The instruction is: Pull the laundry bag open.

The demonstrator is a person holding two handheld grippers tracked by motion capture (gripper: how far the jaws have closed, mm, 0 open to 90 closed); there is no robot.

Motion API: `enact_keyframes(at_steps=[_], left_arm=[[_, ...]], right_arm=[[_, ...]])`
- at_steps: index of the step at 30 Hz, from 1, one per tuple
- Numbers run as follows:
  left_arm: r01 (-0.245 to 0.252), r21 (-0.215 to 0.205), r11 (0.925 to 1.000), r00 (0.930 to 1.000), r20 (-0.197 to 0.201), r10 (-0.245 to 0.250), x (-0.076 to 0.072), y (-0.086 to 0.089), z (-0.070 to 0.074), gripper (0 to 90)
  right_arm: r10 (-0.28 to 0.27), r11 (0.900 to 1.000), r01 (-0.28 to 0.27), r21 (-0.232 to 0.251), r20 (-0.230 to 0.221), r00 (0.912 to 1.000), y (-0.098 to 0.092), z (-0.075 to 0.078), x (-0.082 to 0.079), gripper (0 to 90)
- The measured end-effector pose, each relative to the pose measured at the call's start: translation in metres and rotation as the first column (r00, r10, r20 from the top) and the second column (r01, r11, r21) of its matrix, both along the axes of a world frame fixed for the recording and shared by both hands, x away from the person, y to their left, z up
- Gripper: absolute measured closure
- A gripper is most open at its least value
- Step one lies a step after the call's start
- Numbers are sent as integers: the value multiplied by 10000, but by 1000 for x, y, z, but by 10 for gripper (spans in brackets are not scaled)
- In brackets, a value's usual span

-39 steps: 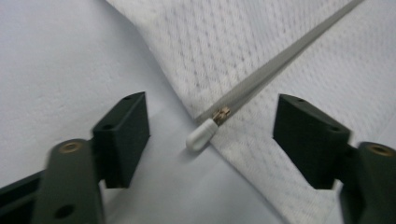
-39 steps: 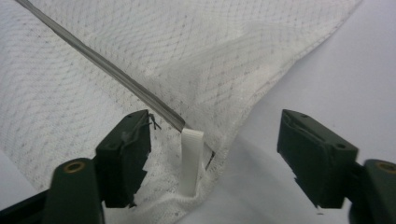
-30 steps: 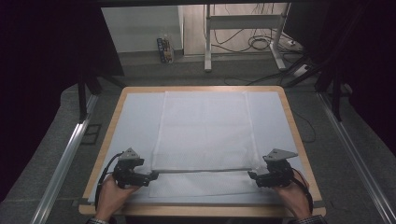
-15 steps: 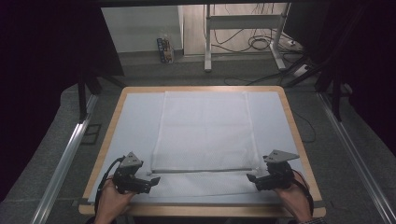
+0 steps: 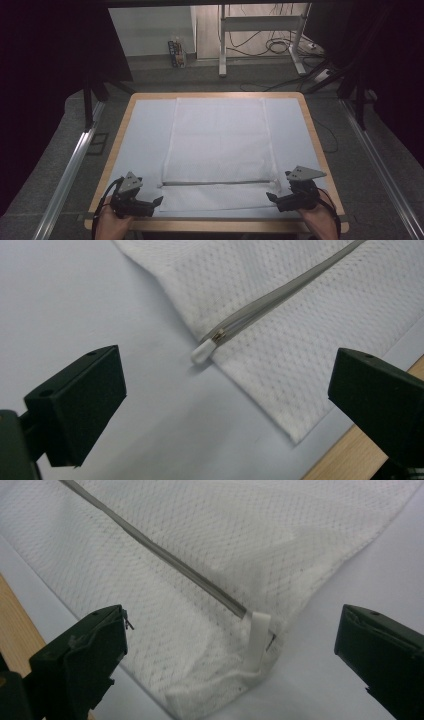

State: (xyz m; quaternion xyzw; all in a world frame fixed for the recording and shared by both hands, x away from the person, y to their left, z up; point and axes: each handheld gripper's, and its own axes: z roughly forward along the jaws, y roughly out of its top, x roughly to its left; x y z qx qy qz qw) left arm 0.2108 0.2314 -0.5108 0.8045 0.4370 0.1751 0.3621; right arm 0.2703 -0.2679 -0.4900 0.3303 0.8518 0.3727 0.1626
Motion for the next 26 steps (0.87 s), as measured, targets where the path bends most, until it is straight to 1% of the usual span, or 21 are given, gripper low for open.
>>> enact_keyframes(at_steps=[1,4,5,9,12,15,17,18,19,20,21,23,26], left_arm=[[-88,20,10000,9999,99,88,-4,3,-1,13],[-194,37,9998,9996,205,193,-9,6,-2,8],[-238,31,9997,9994,255,237,-11,7,-2,1],[-364,83,9993,9984,434,360,-18,11,-6,0],[-427,181,9989,9982,429,419,-22,14,-10,0],[-488,252,9985,9984,312,480,-23,16,-12,0],[-534,210,9984,9978,401,525,-24,16,-12,7],[-563,307,9979,9978,377,551,-25,15,-12,10],[-600,503,9969,9977,340,584,-25,14,-13,8],[-600,503,9969,9977,340,584,-25,14,-13,4],[-635,621,9960,9976,304,618,-24,13,-13,4],[-683,846,9941,9975,220,667,-23,11,-14,0],[-730,864,9936,9973,187,717,-23,10,-14,0]], right_arm=[[-113,9999,113,-13,44,9999,-3,0,-4,0],[-309,9995,308,66,122,9994,-7,1,-7,0],[-439,9988,436,201,117,9990,-12,1,-11,0],[-626,9978,626,224,-12,9980,-18,-2,-16,0],[-791,9965,796,253,-202,9967,-25,-5,-21,0],[-910,9952,923,331,-386,9951,-31,-7,-25,0],[-934,9944,956,445,-480,9945,-34,-8,-27,0],[-926,9940,957,525,-600,9939,-36,-9,-28,0],[-935,9933,985,598,-814,9923,-39,-12,-29,0],[-922,9931,985,630,-963,9911,-40,-13,-29,0],[-922,9931,985,630,-963,9911,-40,-13,-29,0],[-1018,9903,1090,858,-840,9912,-43,-12,-30,0],[-1051,9900,1124,851,-859,9907,-43,-12,-30,0]])
